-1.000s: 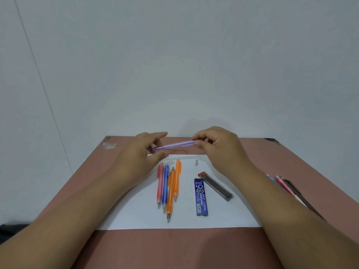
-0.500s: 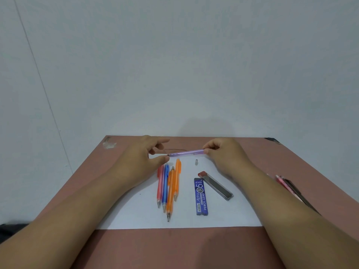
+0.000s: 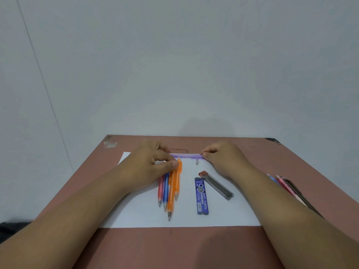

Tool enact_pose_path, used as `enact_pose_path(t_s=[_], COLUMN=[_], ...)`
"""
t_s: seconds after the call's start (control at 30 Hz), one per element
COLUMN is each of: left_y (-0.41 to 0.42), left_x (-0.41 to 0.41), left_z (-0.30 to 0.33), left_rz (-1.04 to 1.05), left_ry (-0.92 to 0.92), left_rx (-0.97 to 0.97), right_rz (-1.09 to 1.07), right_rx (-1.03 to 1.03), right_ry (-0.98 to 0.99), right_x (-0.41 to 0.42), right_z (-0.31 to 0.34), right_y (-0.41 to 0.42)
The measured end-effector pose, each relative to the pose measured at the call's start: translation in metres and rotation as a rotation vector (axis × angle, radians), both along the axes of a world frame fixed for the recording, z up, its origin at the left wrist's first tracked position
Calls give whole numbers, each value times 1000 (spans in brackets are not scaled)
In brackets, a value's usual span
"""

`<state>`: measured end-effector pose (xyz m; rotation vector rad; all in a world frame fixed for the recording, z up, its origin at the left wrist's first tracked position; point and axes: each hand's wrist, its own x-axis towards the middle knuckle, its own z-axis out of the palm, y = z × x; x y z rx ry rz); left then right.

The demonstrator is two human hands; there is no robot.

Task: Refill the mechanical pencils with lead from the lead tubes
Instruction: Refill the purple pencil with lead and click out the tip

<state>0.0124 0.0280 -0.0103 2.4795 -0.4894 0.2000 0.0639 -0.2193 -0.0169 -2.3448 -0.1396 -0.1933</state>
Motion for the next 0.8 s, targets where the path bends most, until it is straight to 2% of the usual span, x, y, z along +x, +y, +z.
enact_pose_path(t_s=[0.4, 0.6, 0.8], left_y=[-4, -4, -4], left_x=[-8, -10, -10], left_z=[7, 9, 9], left_rz=[-11, -50, -33], left_ry=[-8, 5, -15], left_rx=[21, 72, 66], right_rz=[2, 112, 328], right_rx=[67, -154, -294], right_ry=[-76, -133, -16], right_x=[-10, -27, -42], right_z=[9, 35, 51], right_y=[-1, 1, -2])
